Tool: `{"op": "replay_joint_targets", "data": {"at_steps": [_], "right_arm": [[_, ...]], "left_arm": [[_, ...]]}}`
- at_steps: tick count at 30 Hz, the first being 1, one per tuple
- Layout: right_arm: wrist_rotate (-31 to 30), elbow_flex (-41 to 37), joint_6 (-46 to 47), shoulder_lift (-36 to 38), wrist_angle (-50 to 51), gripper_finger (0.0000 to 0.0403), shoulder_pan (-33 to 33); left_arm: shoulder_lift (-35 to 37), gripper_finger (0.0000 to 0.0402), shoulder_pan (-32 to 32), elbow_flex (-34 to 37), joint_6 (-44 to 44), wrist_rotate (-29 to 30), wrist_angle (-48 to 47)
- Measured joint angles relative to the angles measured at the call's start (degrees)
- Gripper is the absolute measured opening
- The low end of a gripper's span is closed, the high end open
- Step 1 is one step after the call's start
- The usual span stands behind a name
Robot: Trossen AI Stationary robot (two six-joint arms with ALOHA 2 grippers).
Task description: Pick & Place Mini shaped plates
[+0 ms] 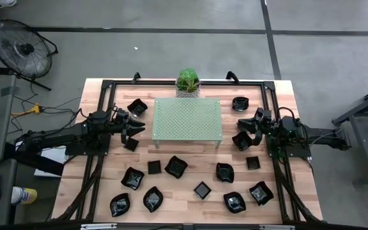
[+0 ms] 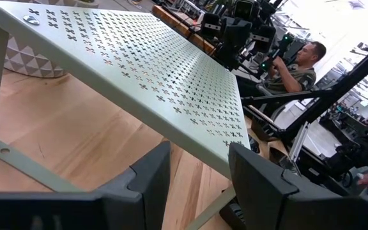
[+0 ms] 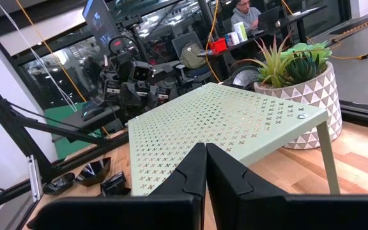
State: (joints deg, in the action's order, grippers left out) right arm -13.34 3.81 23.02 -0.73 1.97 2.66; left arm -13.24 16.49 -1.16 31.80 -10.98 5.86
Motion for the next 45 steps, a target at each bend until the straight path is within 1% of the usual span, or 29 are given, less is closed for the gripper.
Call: {"op": "replay_joint_targets", "data": {"at_steps": [4,6,8,9,11,13,15,17,18,20,26,29,32,35,38,41,45], "right_arm": [[0.56,0.00,0.94,0.00,-0.03,0.0005,0.00],[3.89,0.49,3.84,0.00,0.95,0.0005,0.00],[7.90,2.25,3.08,-0.02,3.31,0.0005,0.00],[9.07,3.68,1.67,-0.06,5.72,0.0005,-0.04],[9.25,7.40,-0.18,-0.86,12.36,0.0005,-0.01],[6.72,11.70,0.08,-2.49,19.93,0.0004,0.00],[1.26,15.71,6.47,-5.16,24.65,0.0005,0.02],[-3.98,19.48,15.46,-8.49,31.25,0.0005,0.12],[-5.39,21.41,20.34,-10.41,34.87,0.0005,0.43],[-5.12,25.54,27.01,-14.20,41.33,0.0005,1.58],[0.07,38.33,27.43,-26.53,61.21,0.0005,5.88],[2.89,43.47,24.46,-33.17,67.78,0.0005,7.69],[3.79,47.24,23.12,-39.10,72.34,0.0005,9.29],[4.77,48.81,22.94,-44.04,73.81,0.0006,10.18],[7.37,47.95,23.04,-48.35,73.76,0.0019,10.97],[9.71,45.40,24.52,-51.89,73.66,0.0045,11.32],[12.75,41.81,26.54,-54.34,72.77,0.0090,11.32]], "left_arm": [[0.00,0.0156,0.00,0.00,0.00,0.00,0.01],[-0.01,0.0156,0.00,0.01,0.00,0.00,-0.01],[0.00,0.0156,0.00,0.02,0.00,0.02,0.00],[0.01,0.0156,0.00,-0.01,-0.01,0.02,-0.01],[0.00,0.0156,0.00,0.02,-0.01,0.02,0.01],[0.01,0.0156,0.00,-0.01,-0.01,0.10,0.01],[0.00,0.0156,0.00,0.01,0.00,0.24,-0.01],[0.00,0.0156,0.00,0.00,-0.01,0.22,0.01],[0.00,0.0156,0.00,0.01,-0.01,0.22,0.00],[0.01,0.0156,0.00,0.00,0.00,0.22,0.01],[0.00,0.0156,0.00,-0.01,0.01,0.20,0.01],[0.01,0.0156,0.00,0.00,0.01,0.20,0.00],[0.01,0.0156,0.00,-0.01,-0.01,0.20,0.01],[0.01,0.0156,0.00,0.00,0.00,0.17,0.01],[0.00,0.0156,0.00,0.01,0.01,0.17,0.00],[0.01,0.0156,0.00,-0.01,0.00,0.15,0.01],[0.00,0.0156,0.00,0.00,0.00,0.15,0.00]]}}
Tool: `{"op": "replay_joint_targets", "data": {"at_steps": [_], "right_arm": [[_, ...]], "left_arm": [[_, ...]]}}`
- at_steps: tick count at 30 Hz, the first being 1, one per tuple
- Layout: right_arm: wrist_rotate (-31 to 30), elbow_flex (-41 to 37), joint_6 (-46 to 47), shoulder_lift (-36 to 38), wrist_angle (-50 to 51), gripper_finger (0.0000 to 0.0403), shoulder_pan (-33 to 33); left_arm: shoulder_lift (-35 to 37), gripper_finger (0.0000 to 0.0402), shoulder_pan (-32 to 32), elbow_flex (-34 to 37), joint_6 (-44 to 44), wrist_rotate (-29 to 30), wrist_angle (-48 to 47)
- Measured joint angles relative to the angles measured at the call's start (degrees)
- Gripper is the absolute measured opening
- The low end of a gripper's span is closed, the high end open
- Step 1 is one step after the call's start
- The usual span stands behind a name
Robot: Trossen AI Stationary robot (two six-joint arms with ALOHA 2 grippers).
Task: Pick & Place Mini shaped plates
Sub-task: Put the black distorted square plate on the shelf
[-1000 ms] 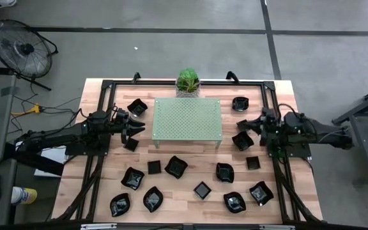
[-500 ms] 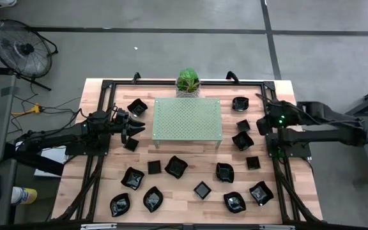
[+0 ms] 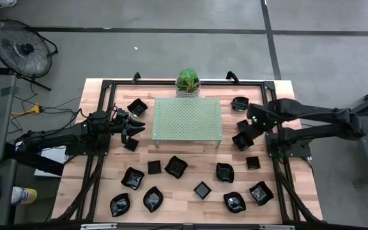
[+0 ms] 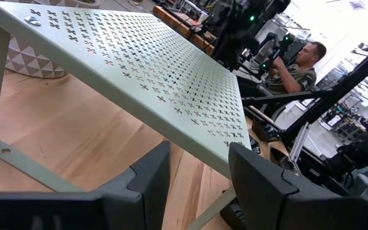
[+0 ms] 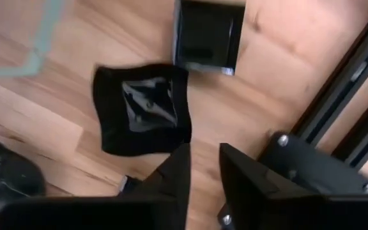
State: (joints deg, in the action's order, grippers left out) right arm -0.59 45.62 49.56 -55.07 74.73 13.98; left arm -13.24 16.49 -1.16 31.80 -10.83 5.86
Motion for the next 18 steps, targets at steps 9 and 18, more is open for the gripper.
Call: {"op": "replay_joint_targets", "data": {"at_steps": [9,18], "right_arm": [[7.01,-9.30,-2.29,-1.71,-13.09,0.0147,-0.03],[0.24,-11.69,-2.72,-6.80,-15.81,0.0149,-0.02]], "left_arm": [[0.01,0.0156,0.00,0.02,0.00,-0.20,0.01],[0.00,0.0156,0.00,0.01,-0.01,-0.17,-0.02]]}}
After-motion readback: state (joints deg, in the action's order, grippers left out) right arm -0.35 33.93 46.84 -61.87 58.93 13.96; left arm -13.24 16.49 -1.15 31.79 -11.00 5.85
